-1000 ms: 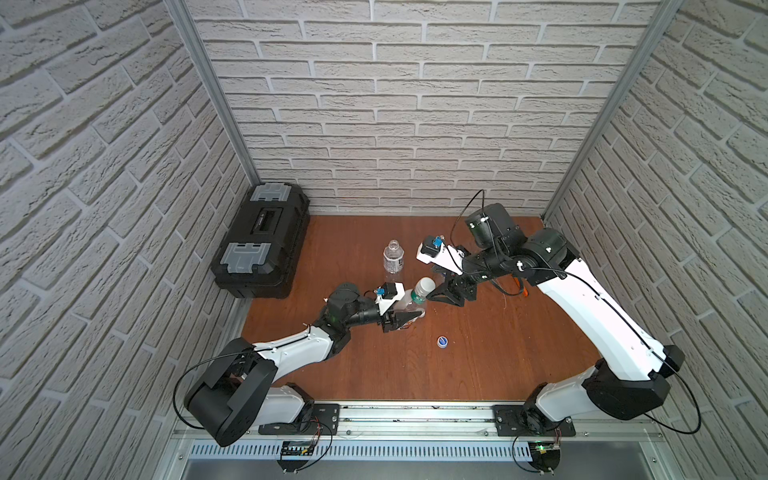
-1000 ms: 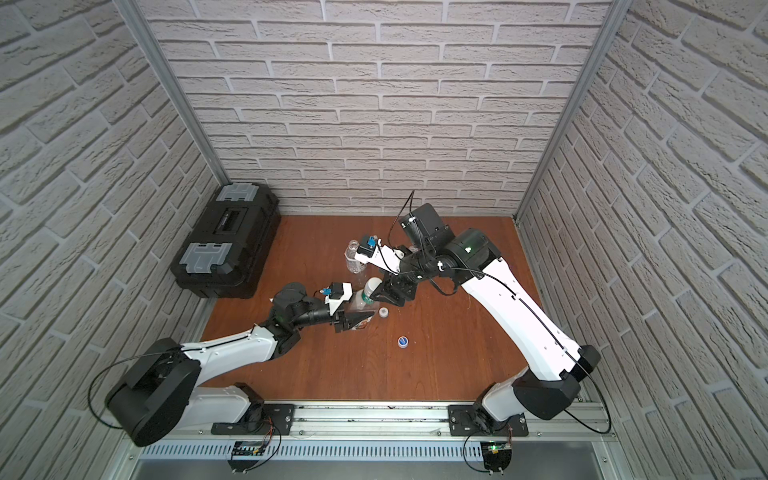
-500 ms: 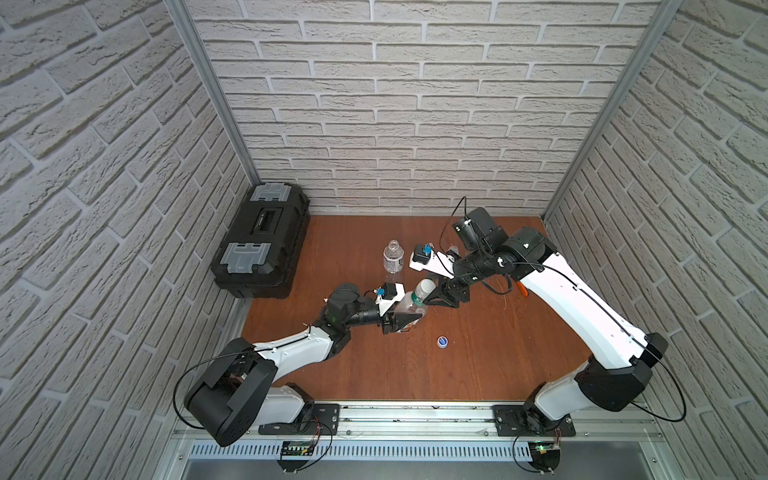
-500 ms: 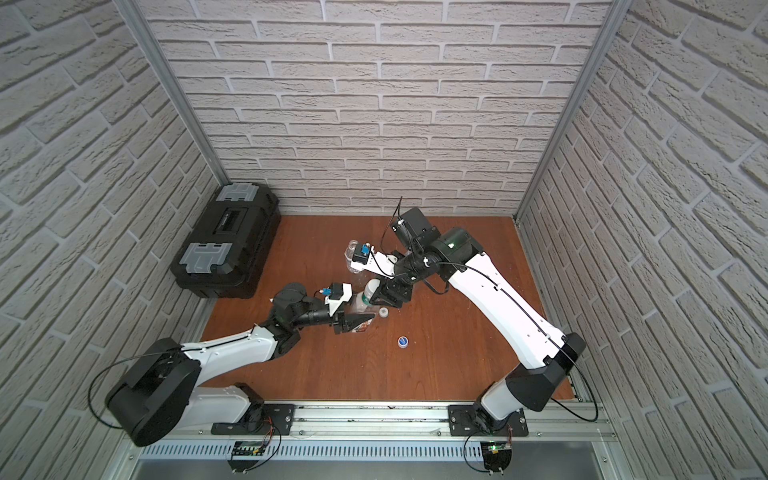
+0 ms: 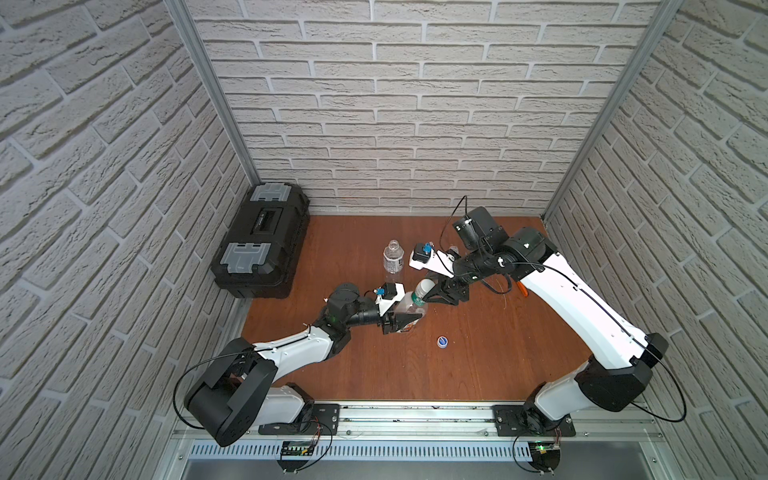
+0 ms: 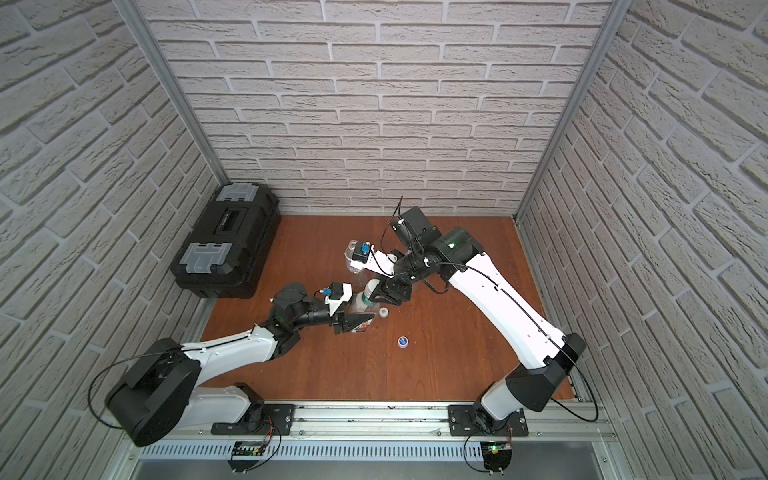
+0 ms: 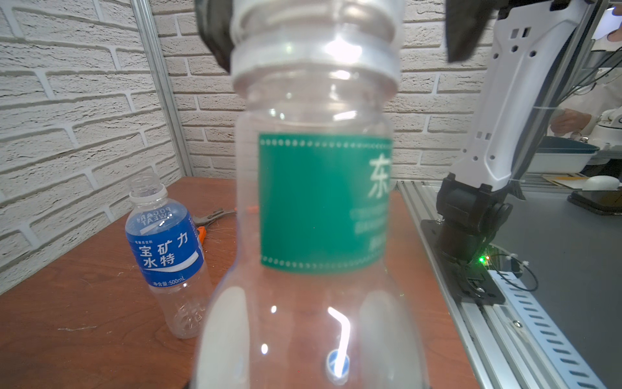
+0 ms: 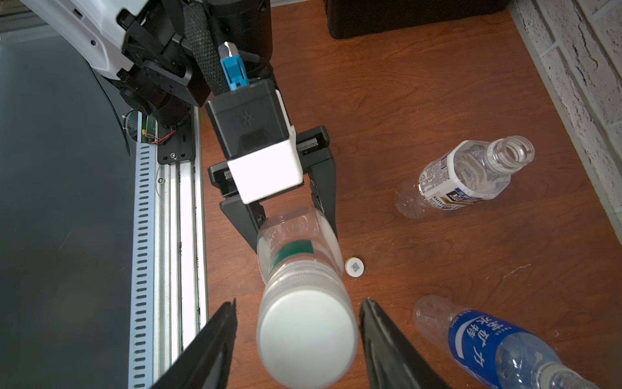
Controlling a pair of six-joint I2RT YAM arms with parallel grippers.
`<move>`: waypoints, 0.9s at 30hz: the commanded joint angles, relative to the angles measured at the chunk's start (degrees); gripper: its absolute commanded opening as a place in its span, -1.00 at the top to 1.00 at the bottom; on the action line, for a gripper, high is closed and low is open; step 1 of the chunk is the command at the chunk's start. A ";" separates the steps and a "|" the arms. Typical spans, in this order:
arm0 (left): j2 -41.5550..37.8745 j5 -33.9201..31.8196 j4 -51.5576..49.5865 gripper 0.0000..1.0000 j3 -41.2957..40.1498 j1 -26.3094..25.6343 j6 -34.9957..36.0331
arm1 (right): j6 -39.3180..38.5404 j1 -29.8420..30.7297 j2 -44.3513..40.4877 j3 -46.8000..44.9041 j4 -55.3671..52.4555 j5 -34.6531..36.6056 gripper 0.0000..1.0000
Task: Screw on the bottle caps
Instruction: Screw the bottle cap onto the plastic bottle.
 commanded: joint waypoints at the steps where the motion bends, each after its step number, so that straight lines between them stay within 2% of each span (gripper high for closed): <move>1: -0.23 0.15 1.50 -0.04 1.27 0.20 0.59 | 0.69 -0.26 -0.14 0.07 1.40 -0.86 -0.24; 6: -0.29 0.06 1.12 -0.05 1.11 0.08 0.94 | 1.28 -0.37 0.02 0.60 1.36 -1.40 -0.21; 12: -0.73 -0.55 0.98 -0.05 0.79 0.00 1.20 | 1.63 -0.43 0.74 0.84 0.87 -1.68 -0.03; 27: -2.18 -3.54 0.75 -0.05 0.52 -0.47 2.35 | 3.90 -0.43 2.10 0.31 1.03 -0.62 0.07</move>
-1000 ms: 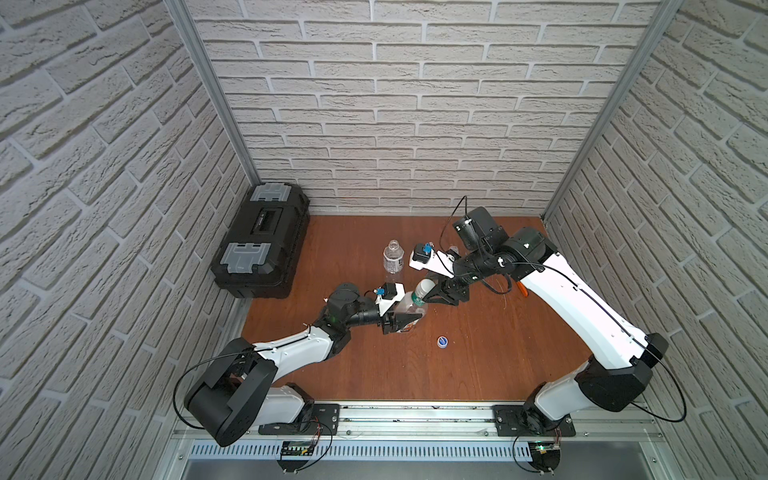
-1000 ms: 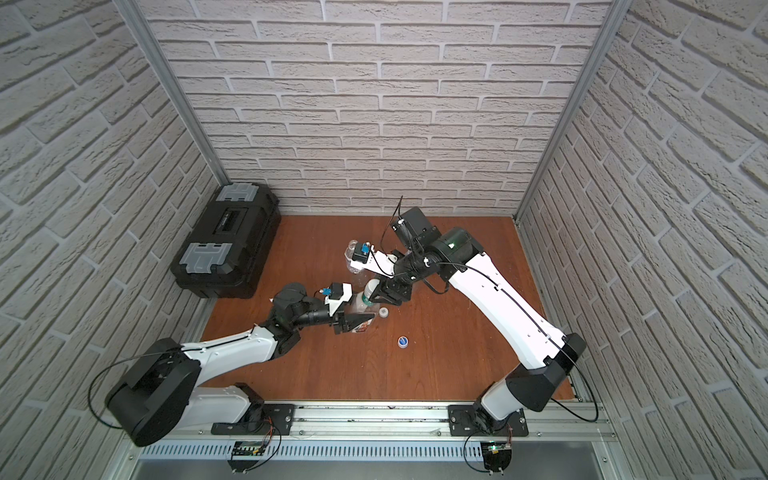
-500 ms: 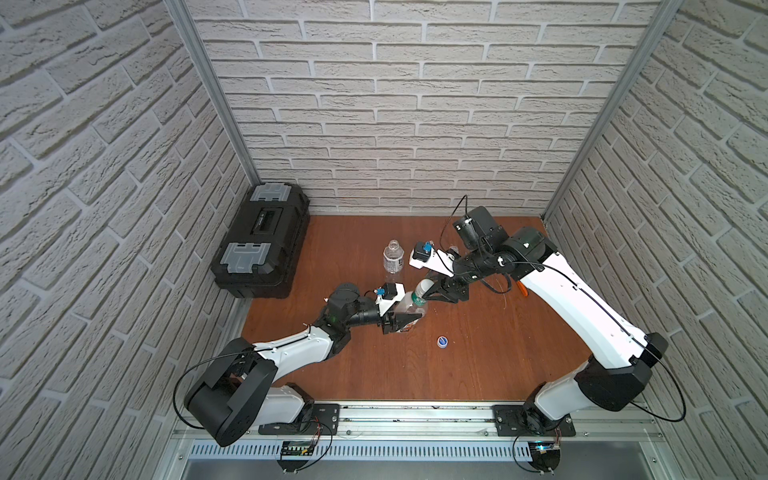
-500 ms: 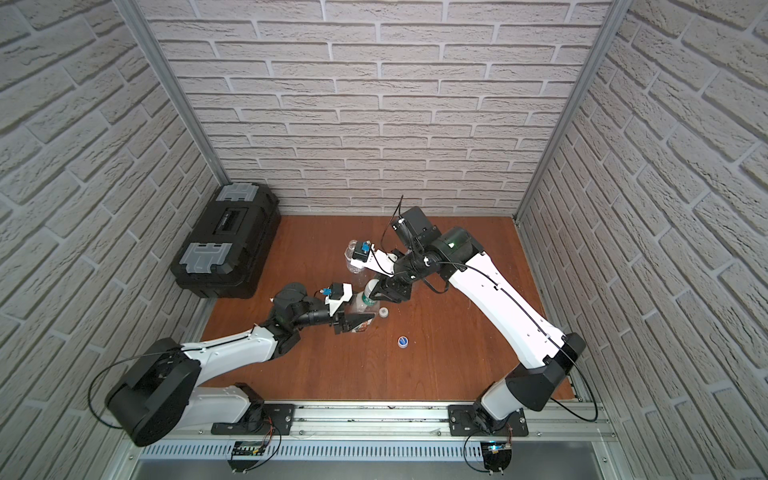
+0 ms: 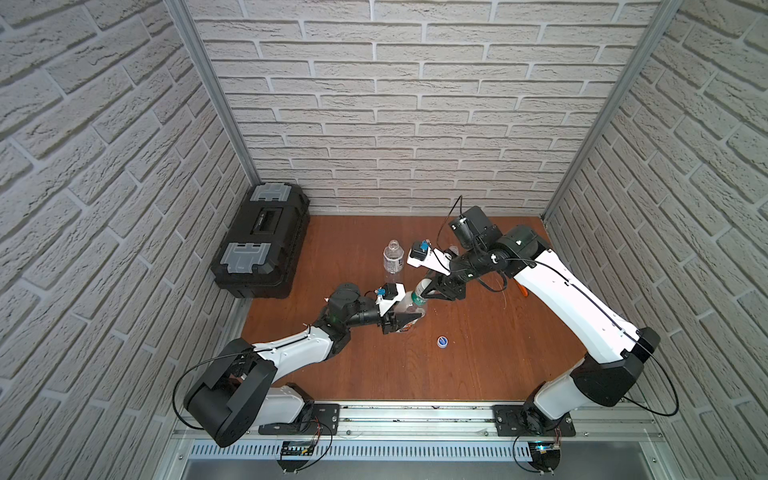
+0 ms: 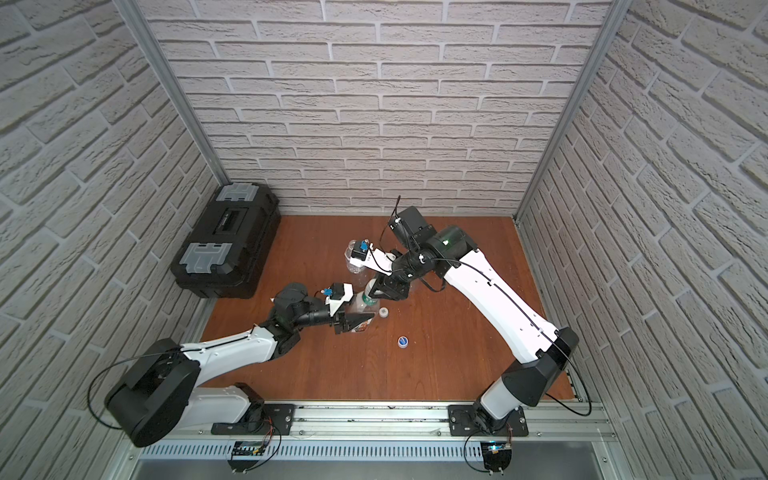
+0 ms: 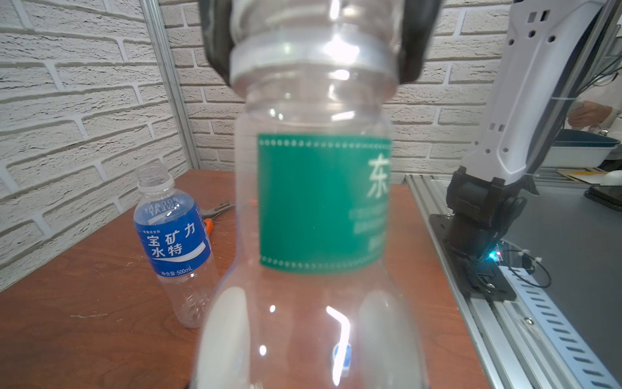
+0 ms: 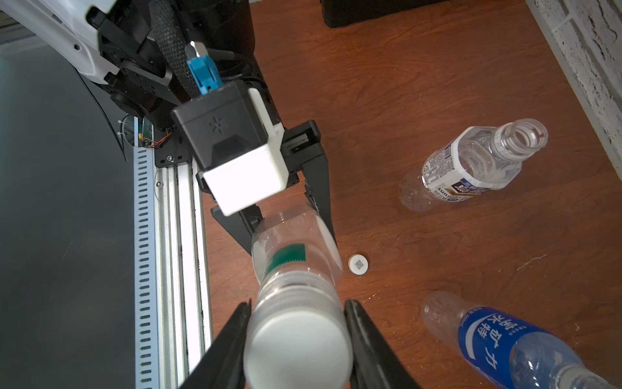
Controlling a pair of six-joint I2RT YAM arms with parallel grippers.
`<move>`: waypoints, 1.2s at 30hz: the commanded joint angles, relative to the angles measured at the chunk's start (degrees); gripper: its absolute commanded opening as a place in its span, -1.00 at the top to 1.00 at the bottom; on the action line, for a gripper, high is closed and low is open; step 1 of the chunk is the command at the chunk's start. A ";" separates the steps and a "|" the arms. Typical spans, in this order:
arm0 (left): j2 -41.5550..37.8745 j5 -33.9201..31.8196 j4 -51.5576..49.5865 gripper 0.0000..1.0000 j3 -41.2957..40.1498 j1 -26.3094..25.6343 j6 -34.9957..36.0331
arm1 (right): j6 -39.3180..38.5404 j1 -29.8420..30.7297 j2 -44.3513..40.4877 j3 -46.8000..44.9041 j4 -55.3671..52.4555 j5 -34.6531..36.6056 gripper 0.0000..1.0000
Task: Screw on the bottle caps
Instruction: Screw the bottle cap onto the plastic bottle.
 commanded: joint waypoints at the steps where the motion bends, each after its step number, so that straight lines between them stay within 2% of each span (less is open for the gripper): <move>1: -1.77 -1.45 2.74 -0.05 0.53 -0.40 0.95 | 1.74 -0.15 -0.04 0.08 0.97 -0.52 0.04; 7: -1.20 -2.45 2.81 -0.05 0.35 -0.39 1.29 | 2.13 -0.15 -2.37 0.30 1.45 -1.26 -0.37; 9: -0.90 -2.46 3.18 -0.05 0.35 -0.39 1.10 | 2.02 -0.15 -2.99 0.55 1.34 -0.70 -0.45; 14: -0.58 -1.96 3.70 -0.05 0.44 -0.40 0.83 | 2.35 -1.58 -3.55 1.12 1.31 0.44 -0.44; 22: -0.65 -1.50 3.44 -0.05 0.53 -0.52 0.83 | 1.73 -2.00 -1.48 3.15 0.18 -1.95 -0.26; 36: -0.50 -1.12 3.27 -0.05 1.04 -0.50 1.00 | 1.41 -2.00 0.79 4.11 -0.71 -3.10 -0.23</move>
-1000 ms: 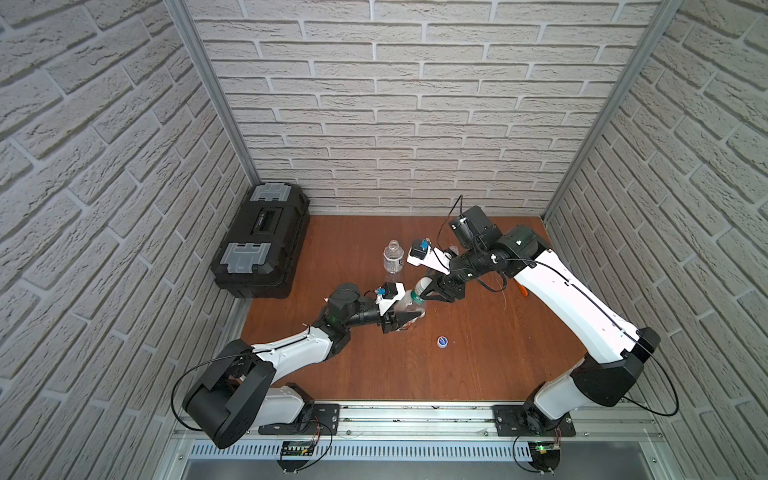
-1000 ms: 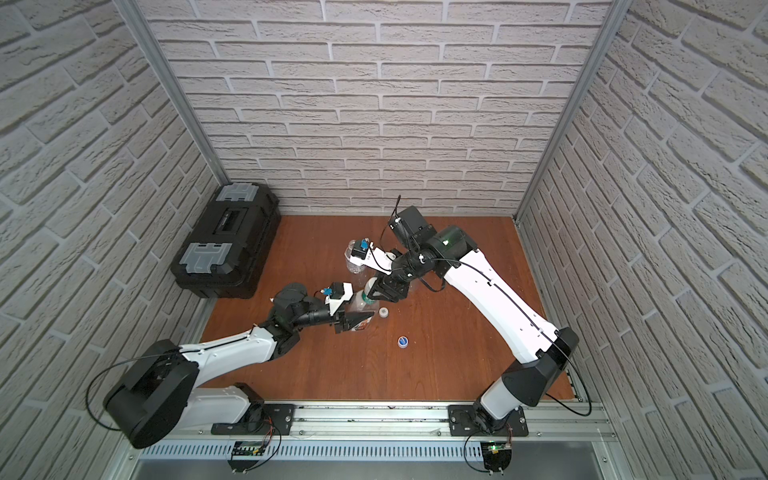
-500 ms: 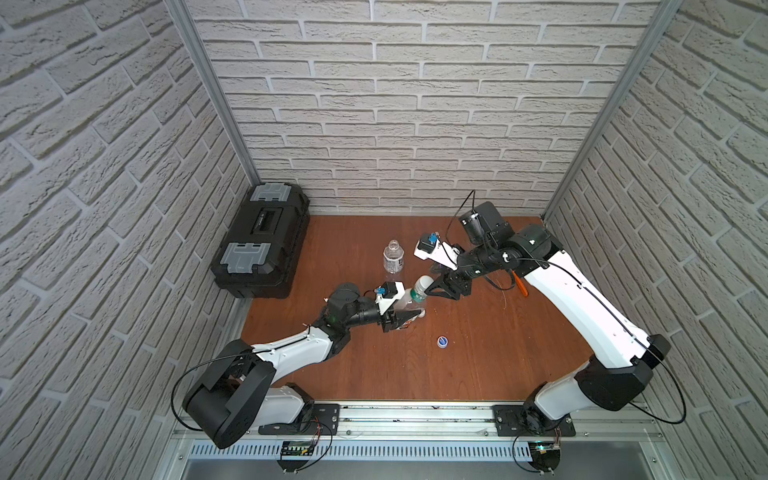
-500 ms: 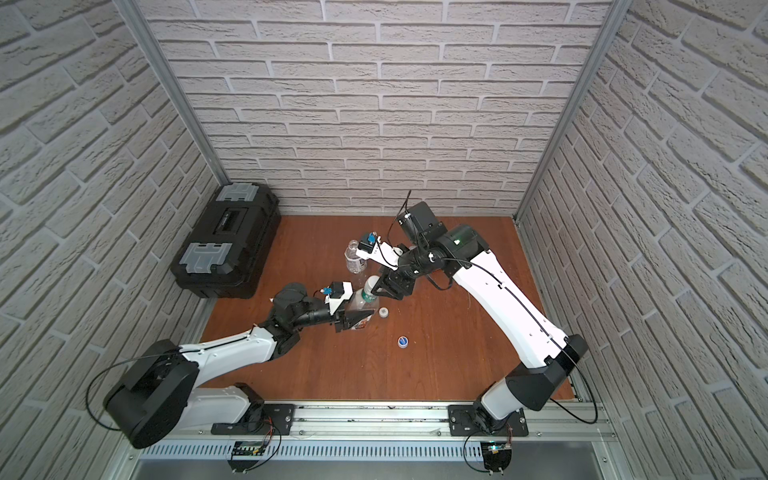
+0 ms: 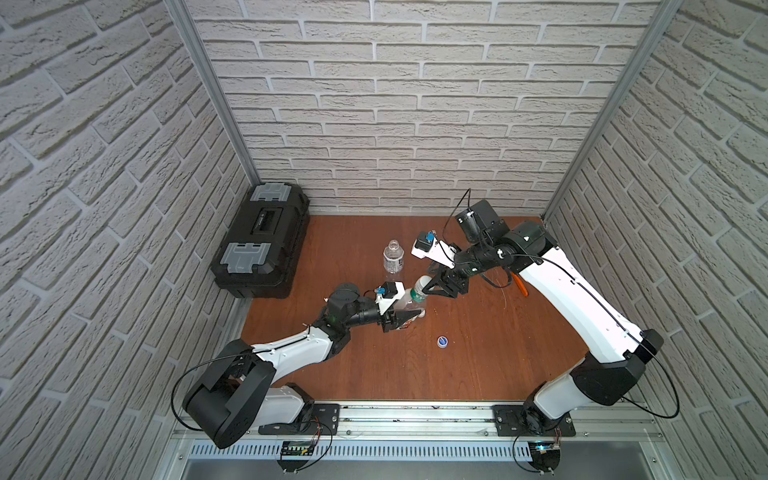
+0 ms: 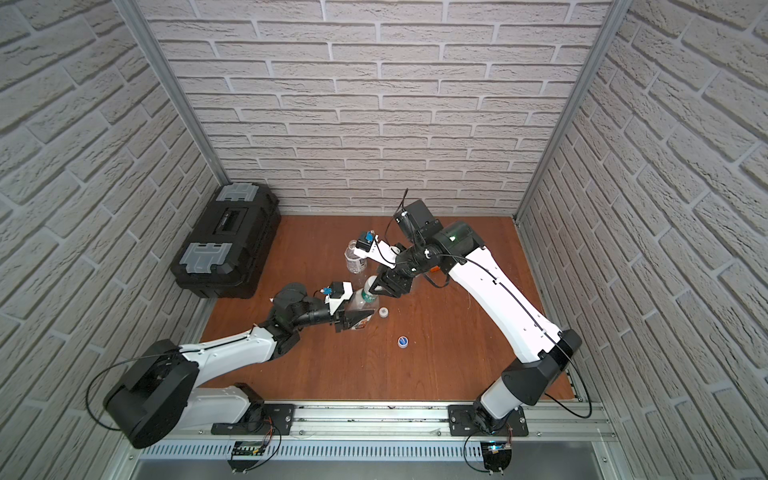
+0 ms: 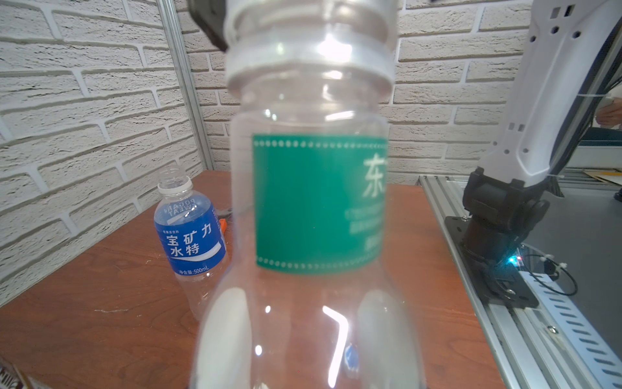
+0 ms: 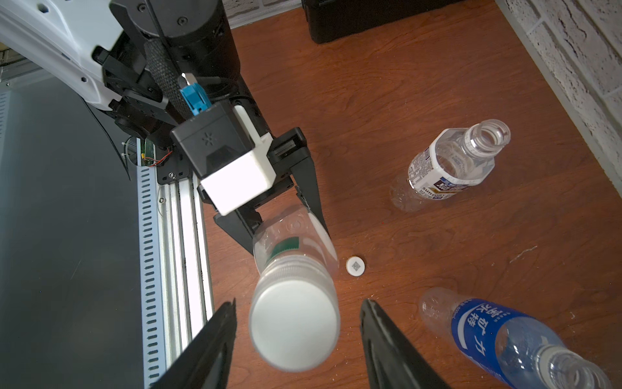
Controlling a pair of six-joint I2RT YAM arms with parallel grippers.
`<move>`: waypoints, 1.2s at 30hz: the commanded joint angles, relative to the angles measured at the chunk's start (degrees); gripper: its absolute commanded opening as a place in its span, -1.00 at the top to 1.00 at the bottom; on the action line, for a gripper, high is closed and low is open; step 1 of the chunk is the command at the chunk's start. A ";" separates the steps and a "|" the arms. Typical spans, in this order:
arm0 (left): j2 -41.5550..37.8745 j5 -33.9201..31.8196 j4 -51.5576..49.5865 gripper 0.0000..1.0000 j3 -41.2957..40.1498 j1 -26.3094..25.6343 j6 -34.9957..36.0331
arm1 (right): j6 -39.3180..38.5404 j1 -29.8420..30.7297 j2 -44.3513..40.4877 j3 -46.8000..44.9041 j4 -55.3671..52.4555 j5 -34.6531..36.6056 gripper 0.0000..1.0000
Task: Screw on the bottle caps
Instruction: Screw the bottle cap onto the plastic bottle.
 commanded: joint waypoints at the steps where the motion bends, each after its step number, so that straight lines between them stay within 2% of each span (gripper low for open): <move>1: -0.35 1.06 2.94 -0.05 1.05 -0.23 0.26 | -0.44 -0.07 0.48 1.70 -0.22 -1.63 -0.21; 7: -0.39 0.94 2.94 -0.05 1.14 -0.31 0.27 | -0.39 -0.07 0.51 1.55 -0.12 -1.18 -0.10; 16: -1.09 -1.63 2.68 -0.06 1.30 -0.56 1.06 | 0.90 -0.12 1.02 0.65 0.50 -1.09 0.21; 25: -3.26 -6.86 5.32 -0.06 0.19 -0.92 1.70 | 4.39 -0.20 1.01 -2.69 2.90 2.39 0.22; 36: -3.68 -12.29 7.04 -0.05 -0.97 -2.07 2.38 | 18.33 0.71 -1.00 -5.59 9.27 3.39 0.14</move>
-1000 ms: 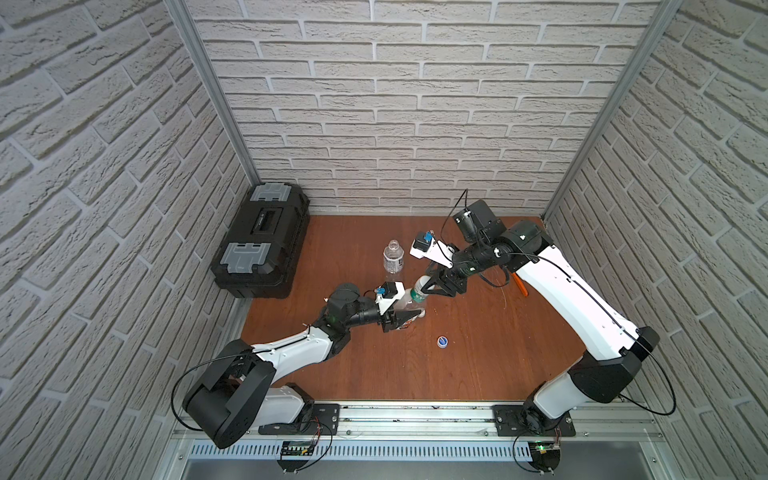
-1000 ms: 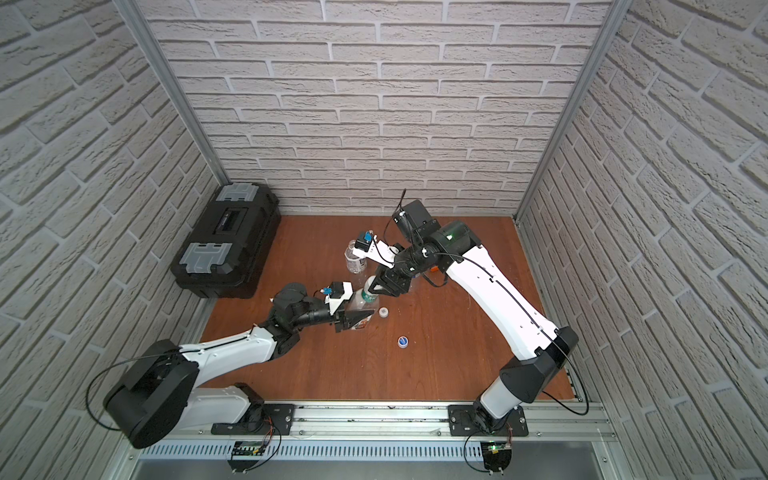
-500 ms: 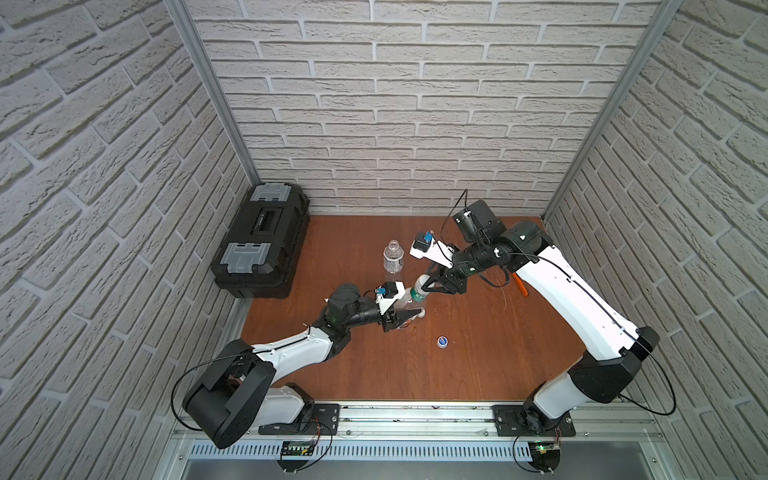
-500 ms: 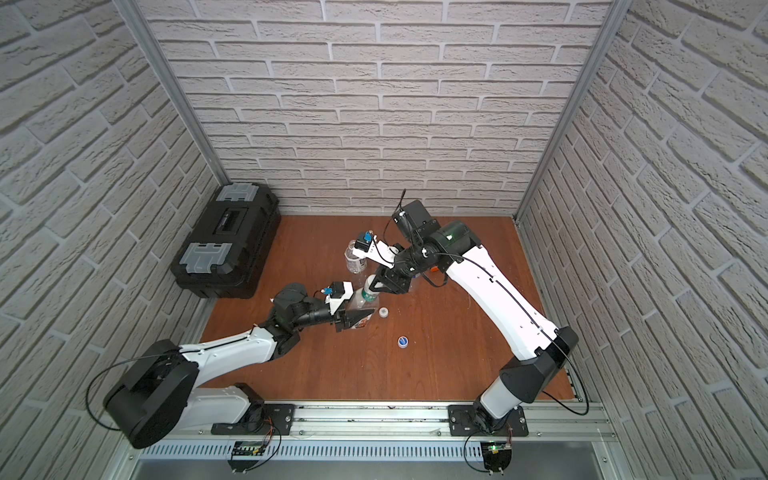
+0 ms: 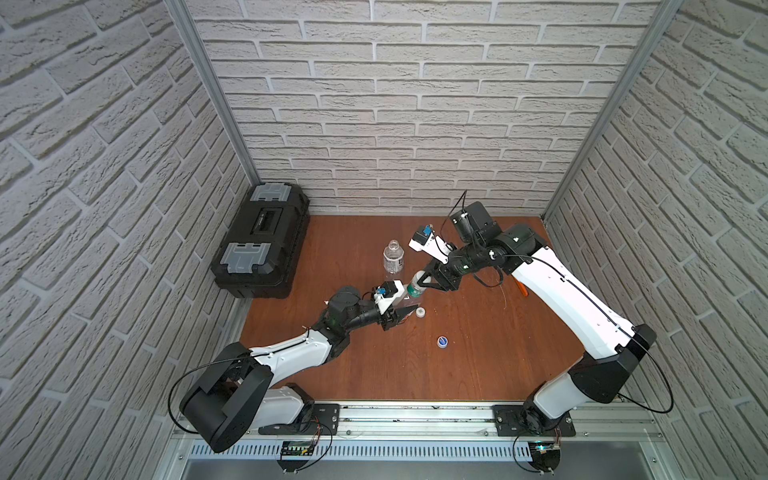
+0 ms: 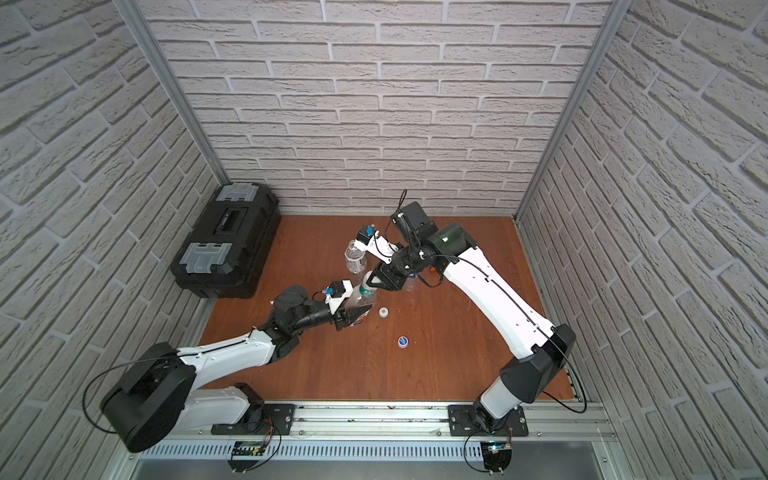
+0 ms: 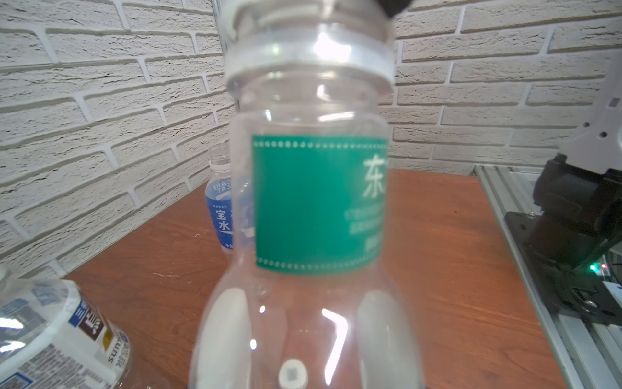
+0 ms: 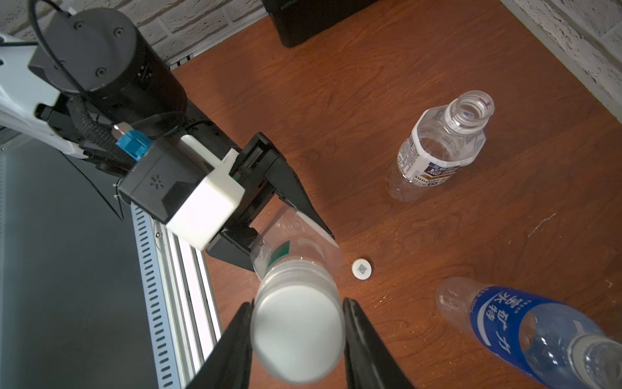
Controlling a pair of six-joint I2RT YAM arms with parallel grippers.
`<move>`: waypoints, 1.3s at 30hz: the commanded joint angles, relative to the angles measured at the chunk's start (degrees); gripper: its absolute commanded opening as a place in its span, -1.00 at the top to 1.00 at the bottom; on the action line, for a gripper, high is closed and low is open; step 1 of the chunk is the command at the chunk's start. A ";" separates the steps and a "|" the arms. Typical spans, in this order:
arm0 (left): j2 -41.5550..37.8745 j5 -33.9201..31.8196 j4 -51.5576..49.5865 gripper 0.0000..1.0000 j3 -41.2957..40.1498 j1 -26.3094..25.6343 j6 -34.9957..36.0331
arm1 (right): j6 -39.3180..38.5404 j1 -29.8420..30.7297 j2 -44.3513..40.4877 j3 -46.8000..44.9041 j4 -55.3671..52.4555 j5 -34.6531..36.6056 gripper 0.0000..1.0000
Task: Screw on the bottle caps
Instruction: Screw the bottle cap onto the plastic bottle.
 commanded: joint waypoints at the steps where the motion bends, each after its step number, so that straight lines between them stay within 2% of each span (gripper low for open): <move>1: -2.14 -0.93 8.23 -0.06 0.32 -0.76 0.69 | 6.19 0.96 -1.87 -2.06 2.67 1.40 0.06; 9: -0.63 -0.68 7.70 -0.05 0.32 -0.85 0.90 | 8.41 1.13 -5.25 -1.77 4.35 5.27 -0.46; 11: 0.07 -0.40 7.13 -0.05 0.32 -0.85 1.23 | 7.91 1.11 -6.26 -1.26 4.47 5.31 -0.65; 14: 0.77 0.32 7.17 -0.04 -0.11 -0.70 1.56 | 5.26 0.74 -7.17 -0.18 2.56 6.48 -0.80; 21: 0.80 10.34 2.89 -0.03 1.86 0.99 0.59 | -3.85 -1.52 -6.98 1.34 -2.36 2.23 -0.77; 25: 1.54 14.70 1.30 -0.03 3.20 1.74 0.11 | -9.16 -1.66 -7.50 -1.08 -1.96 -4.14 -0.75; 27: 2.04 15.41 1.28 -0.03 3.56 2.13 -0.28 | -10.35 -1.67 -7.22 -1.19 -2.04 -8.65 -0.75; 29: 2.15 15.60 1.29 -0.03 3.70 2.44 -0.47 | -11.20 -1.59 -6.83 -0.69 -2.74 -10.11 -0.75; 39: 3.29 15.88 1.75 -0.02 4.45 2.76 -1.16 | -12.33 -1.59 -4.81 -0.52 -3.02 -9.34 -0.66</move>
